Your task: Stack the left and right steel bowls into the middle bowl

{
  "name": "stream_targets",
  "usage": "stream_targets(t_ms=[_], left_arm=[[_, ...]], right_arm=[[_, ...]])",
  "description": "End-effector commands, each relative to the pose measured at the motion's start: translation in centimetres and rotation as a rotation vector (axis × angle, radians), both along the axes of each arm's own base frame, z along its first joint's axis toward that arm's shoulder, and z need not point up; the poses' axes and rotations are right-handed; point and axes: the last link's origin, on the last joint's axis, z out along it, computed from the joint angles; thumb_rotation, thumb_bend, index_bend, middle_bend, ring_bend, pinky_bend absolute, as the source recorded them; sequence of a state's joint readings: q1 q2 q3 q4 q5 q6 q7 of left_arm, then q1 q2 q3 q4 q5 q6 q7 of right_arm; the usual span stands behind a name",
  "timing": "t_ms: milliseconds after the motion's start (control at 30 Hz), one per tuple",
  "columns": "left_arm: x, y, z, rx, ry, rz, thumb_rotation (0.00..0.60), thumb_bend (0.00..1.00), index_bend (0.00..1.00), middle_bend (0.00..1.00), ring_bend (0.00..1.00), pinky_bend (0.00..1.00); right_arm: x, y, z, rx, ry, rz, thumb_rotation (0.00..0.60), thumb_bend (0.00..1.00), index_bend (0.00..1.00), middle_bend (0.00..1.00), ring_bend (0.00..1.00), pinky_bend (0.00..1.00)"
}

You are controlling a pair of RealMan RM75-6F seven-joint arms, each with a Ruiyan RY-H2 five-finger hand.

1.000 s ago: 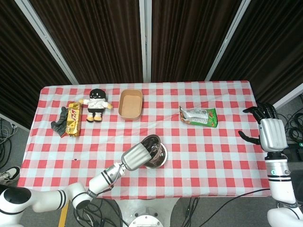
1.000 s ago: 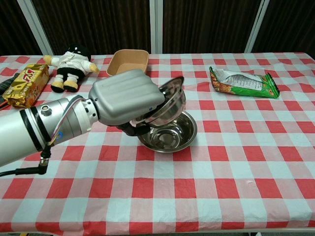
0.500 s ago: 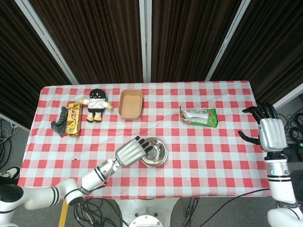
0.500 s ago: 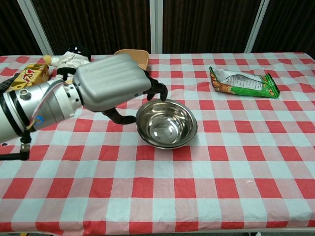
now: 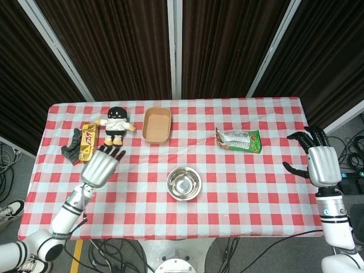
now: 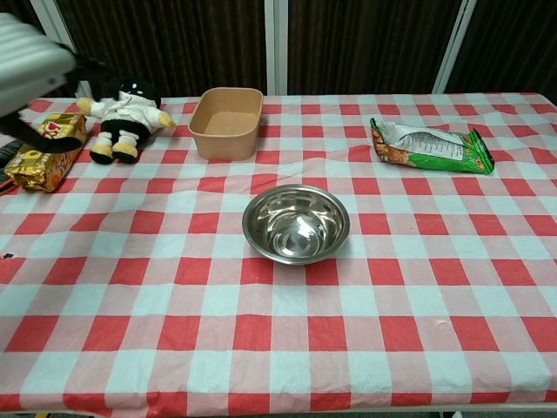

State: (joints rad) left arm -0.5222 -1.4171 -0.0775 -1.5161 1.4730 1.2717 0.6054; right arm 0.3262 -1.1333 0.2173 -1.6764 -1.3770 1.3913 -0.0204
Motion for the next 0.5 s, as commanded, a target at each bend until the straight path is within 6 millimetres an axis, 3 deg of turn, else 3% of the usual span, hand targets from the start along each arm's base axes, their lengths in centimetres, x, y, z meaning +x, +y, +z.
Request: stream_targets(t_ms=[33, 100, 233, 500], left_arm=[[-5.8, -4.1, 2.4, 0.058, -0.165, 0.238, 0.600, 0.20, 0.33, 0.32, 0.28, 0.40], [-7.3, -5.8, 2.8, 0.082, -0.287, 0.305, 0.600, 0.15, 0.27, 0.25, 0.20, 0.32], [-9.7, -8.2, 3.6, 0.125, -0.338, 0.356, 0.600, 0.13, 0.25, 0.23, 0.18, 0.28], [-10.6, -8.9, 4.3, 0.146, -0.360, 0.400, 0.600, 0.13, 0.25, 0.24, 0.18, 0.28]], right_arm=[[-0.4, 1.1, -0.6, 0.014, 0.035, 0.011, 0.600, 0.04, 0.28, 0.26, 0.10, 0.06], [-0.7, 1.7, -1.1, 0.017, 0.062, 0.020, 0.600, 0.04, 0.27, 0.24, 0.07, 0.03], [-1.4, 2.6, -2.0, 0.031, 0.074, 0.010, 0.600, 0.04, 0.26, 0.22, 0.05, 0.01], [-1.7, 3.2, -3.4, 0.064, 0.075, -0.003, 0.600, 0.04, 0.25, 0.22, 0.05, 0.01]])
